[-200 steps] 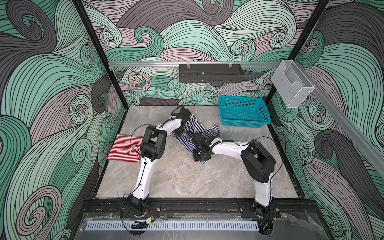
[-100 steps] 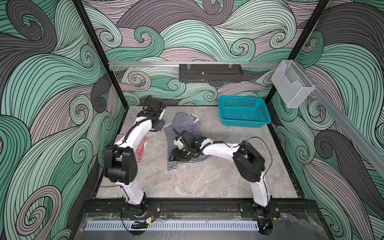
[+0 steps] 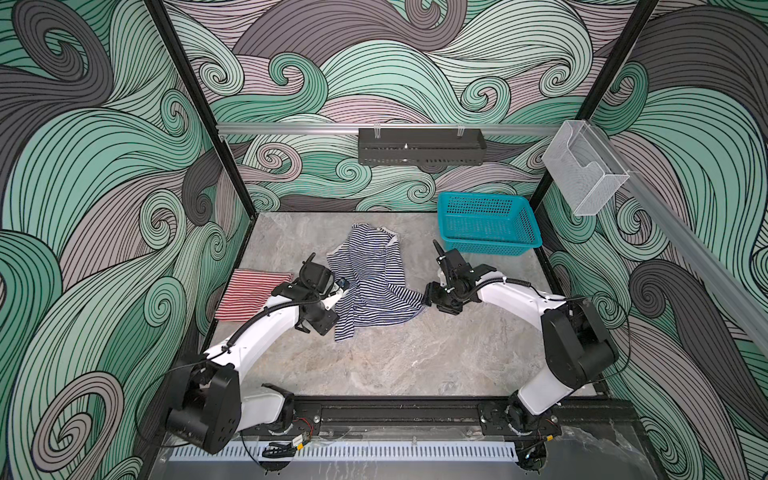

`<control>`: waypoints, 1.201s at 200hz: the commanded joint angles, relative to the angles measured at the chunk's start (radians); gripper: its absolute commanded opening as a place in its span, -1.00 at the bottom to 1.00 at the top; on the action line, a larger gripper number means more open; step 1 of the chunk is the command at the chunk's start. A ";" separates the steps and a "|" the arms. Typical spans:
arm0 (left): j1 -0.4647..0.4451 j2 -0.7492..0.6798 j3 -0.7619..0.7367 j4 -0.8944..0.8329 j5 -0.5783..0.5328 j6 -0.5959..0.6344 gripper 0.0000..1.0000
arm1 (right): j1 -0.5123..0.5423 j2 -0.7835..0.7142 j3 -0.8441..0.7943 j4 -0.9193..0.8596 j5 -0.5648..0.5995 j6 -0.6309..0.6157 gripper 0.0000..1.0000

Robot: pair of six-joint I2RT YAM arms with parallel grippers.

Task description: Fold and stack the tank tops

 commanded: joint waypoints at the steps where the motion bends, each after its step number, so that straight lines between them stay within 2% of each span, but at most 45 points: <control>1: -0.012 -0.045 -0.024 -0.026 0.065 0.020 0.40 | -0.038 0.027 -0.018 0.071 -0.023 0.032 0.32; 61: -0.013 -0.098 -0.065 -0.034 0.071 -0.007 0.40 | -0.125 0.140 -0.076 0.334 -0.186 0.151 0.28; 74: -0.013 -0.103 -0.069 -0.037 0.065 -0.008 0.40 | -0.130 0.167 -0.076 0.360 -0.208 0.166 0.21; 89: -0.013 -0.105 -0.074 -0.039 0.053 -0.006 0.40 | -0.130 0.182 -0.076 0.367 -0.205 0.166 0.07; 107: -0.012 -0.099 -0.080 -0.039 0.055 0.009 0.39 | -0.134 0.200 -0.070 0.368 -0.211 0.160 -0.20; 132: -0.016 -0.067 -0.082 -0.035 0.083 0.033 0.40 | -0.132 0.184 -0.073 0.369 -0.228 0.157 -0.83; 143: -0.018 -0.047 -0.078 -0.030 0.083 0.033 0.40 | -0.132 0.155 -0.076 0.353 -0.231 0.149 -1.00; 177: -0.035 0.020 -0.053 -0.022 0.086 0.039 0.40 | -0.115 0.000 -0.056 0.260 -0.232 0.102 -1.00; 204: -0.066 0.082 -0.037 -0.005 0.095 0.049 0.40 | -0.081 -0.124 0.016 0.103 -0.192 0.035 -1.00; 240: -0.118 0.145 0.015 -0.005 0.127 0.036 0.37 | -0.056 -0.199 0.060 0.044 -0.179 0.013 -1.00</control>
